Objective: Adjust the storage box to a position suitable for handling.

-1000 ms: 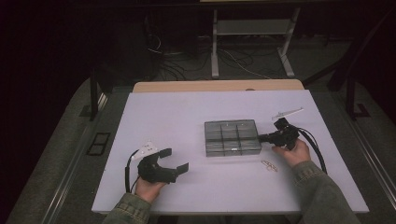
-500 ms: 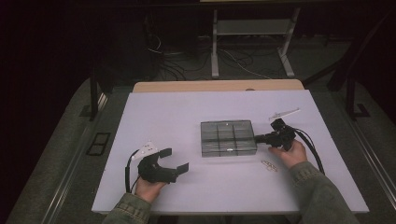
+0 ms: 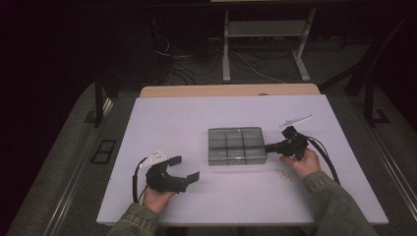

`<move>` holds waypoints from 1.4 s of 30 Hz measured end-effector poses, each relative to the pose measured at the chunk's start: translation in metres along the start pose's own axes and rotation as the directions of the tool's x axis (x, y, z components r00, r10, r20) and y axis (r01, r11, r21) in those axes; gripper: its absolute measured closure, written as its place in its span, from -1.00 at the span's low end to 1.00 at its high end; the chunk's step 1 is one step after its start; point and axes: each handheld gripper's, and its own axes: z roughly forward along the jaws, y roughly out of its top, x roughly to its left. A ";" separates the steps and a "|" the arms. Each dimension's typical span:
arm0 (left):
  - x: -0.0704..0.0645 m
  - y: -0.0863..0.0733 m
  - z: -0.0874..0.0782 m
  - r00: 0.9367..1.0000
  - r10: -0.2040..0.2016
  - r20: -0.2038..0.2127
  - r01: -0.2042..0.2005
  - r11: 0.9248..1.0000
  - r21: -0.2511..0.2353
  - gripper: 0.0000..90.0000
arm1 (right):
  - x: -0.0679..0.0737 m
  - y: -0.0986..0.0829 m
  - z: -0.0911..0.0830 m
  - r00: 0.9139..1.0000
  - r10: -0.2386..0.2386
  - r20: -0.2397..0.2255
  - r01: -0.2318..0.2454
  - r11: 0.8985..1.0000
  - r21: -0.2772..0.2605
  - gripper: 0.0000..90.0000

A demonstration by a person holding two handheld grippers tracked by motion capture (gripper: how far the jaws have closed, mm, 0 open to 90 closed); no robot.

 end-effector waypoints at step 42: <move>0.000 0.000 0.002 1.000 0.002 0.008 -0.002 1.000 0.003 -1.00 | 0.038 -0.001 -0.056 0.998 -0.045 -0.041 0.039 0.989 -0.145 0.79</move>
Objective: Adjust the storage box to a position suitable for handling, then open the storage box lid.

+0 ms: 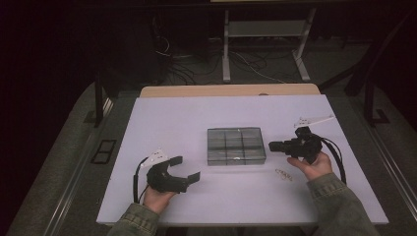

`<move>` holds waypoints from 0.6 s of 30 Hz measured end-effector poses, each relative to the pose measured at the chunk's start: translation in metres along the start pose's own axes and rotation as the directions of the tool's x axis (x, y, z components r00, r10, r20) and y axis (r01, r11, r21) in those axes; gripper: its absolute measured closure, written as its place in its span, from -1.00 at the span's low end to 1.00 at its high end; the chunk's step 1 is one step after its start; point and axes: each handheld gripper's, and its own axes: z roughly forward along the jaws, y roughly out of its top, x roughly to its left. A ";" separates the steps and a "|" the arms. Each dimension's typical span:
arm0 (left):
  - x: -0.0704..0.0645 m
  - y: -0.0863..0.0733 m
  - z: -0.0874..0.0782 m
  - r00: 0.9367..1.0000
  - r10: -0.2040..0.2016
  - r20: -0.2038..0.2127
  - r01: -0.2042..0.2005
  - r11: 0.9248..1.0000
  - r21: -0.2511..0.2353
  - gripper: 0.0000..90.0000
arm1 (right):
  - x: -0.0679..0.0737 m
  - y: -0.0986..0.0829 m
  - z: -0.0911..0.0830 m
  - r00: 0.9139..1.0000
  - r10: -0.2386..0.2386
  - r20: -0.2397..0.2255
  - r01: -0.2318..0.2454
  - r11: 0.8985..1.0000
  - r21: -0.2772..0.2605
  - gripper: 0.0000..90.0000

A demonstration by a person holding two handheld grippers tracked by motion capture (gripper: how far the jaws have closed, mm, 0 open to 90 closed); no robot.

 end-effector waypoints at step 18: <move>0.000 0.000 0.000 1.000 0.006 0.001 -0.006 1.000 0.006 -1.00 | 0.017 -0.012 0.003 0.998 -0.053 0.030 0.050 0.996 0.072 0.02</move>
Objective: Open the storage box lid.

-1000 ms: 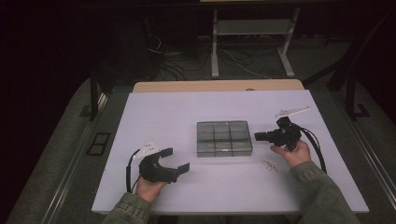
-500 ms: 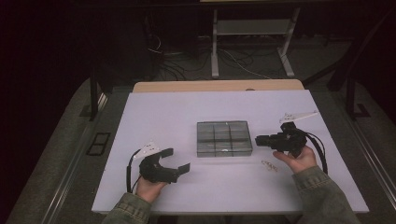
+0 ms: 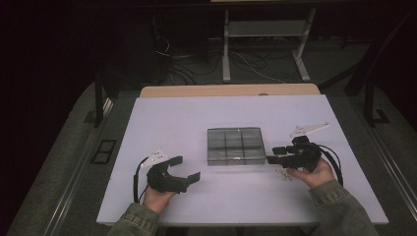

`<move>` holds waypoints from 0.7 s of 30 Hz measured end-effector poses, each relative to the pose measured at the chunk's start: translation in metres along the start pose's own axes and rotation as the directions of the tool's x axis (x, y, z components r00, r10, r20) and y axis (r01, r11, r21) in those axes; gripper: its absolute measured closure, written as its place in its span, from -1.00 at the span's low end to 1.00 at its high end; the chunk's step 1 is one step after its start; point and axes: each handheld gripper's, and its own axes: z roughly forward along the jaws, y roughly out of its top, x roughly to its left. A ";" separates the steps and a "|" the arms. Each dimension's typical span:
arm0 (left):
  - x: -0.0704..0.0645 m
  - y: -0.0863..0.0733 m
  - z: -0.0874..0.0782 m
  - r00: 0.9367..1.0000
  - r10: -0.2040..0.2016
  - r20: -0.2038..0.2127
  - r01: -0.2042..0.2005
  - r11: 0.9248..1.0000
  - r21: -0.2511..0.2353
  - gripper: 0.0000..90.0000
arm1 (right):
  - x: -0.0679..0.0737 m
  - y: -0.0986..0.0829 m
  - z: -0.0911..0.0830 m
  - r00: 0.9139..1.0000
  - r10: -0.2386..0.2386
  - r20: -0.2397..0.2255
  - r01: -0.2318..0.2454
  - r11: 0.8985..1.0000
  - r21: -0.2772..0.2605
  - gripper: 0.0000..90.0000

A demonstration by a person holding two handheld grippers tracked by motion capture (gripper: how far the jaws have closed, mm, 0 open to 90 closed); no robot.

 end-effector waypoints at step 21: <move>-0.001 0.000 0.000 1.000 -0.003 0.001 0.003 1.000 -0.003 -1.00 | 0.000 -0.012 0.029 0.994 -0.029 0.103 0.017 0.993 0.115 0.12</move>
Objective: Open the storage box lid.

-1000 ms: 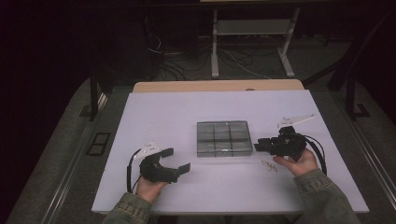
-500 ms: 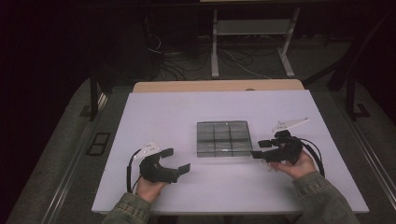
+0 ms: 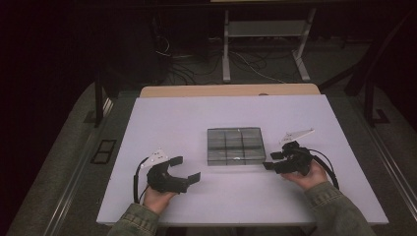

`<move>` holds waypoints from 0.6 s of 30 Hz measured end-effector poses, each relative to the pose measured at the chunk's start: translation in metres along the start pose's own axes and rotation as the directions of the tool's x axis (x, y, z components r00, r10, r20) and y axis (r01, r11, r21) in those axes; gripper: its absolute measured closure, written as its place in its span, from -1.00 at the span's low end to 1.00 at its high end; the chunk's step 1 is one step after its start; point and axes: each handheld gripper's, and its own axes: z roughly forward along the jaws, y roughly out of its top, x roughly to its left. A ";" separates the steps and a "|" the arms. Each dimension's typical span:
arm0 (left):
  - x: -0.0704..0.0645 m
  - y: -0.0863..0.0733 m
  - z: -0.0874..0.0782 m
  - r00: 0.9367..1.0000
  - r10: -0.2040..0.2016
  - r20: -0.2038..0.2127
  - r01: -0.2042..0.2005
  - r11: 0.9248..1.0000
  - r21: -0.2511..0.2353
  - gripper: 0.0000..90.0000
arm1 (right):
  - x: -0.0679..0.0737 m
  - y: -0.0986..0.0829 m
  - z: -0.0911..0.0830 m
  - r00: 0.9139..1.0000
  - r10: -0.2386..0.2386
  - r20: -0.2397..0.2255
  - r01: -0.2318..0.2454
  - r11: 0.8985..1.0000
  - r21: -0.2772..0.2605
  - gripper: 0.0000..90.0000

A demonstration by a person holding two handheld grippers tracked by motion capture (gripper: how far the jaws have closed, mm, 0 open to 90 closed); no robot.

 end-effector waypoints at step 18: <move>0.000 0.000 0.001 1.000 0.004 0.000 -0.004 1.000 0.005 -1.00 | -0.002 -0.002 -0.001 1.000 0.013 -0.022 -0.014 0.999 -0.044 0.65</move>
